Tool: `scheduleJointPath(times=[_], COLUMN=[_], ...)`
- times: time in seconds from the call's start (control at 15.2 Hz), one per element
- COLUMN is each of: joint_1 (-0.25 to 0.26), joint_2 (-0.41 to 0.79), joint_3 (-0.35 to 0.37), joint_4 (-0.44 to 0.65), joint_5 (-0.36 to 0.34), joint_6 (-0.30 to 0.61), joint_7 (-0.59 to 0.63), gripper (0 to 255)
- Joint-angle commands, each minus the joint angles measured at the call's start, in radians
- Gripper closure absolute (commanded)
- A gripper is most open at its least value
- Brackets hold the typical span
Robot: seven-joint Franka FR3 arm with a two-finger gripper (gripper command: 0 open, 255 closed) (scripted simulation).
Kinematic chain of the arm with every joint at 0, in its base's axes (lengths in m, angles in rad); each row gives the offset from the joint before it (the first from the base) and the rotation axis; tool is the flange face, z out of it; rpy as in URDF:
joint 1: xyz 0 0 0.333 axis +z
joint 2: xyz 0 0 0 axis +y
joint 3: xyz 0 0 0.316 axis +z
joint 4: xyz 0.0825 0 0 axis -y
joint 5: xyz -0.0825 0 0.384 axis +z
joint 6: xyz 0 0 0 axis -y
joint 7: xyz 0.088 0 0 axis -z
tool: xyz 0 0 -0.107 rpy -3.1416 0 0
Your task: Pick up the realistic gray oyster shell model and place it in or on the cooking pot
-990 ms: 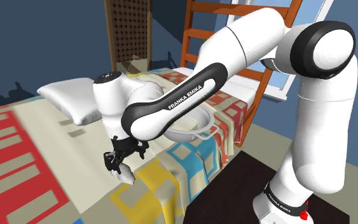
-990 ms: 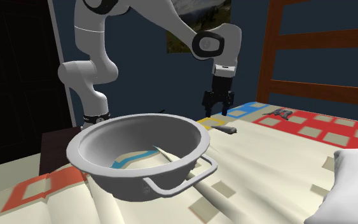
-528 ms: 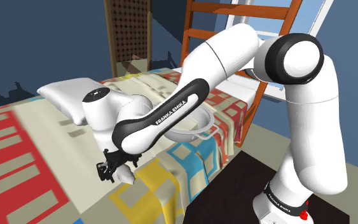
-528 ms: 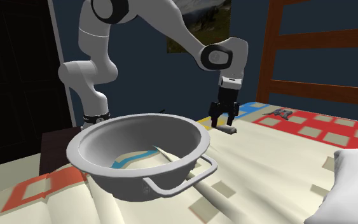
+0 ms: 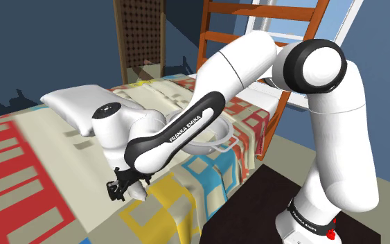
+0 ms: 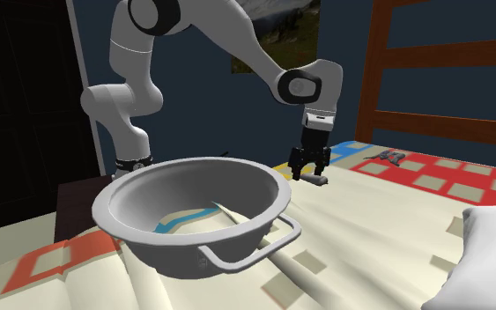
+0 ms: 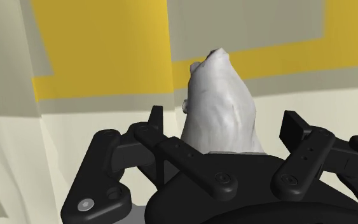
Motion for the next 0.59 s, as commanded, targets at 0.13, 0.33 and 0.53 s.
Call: scheduleJointPath(times=[0.13,0.33,0.53], joint_1=[0.0,0.0,0.0], joint_2=[0.0,0.0,0.0], joint_3=[0.0,0.0,0.0], joint_4=[0.0,0.0,0.0], joint_5=[0.0,0.0,0.0], joint_6=[0.0,0.0,0.0], joint_7=[0.0,0.0,0.0], gripper=[0,255,255])
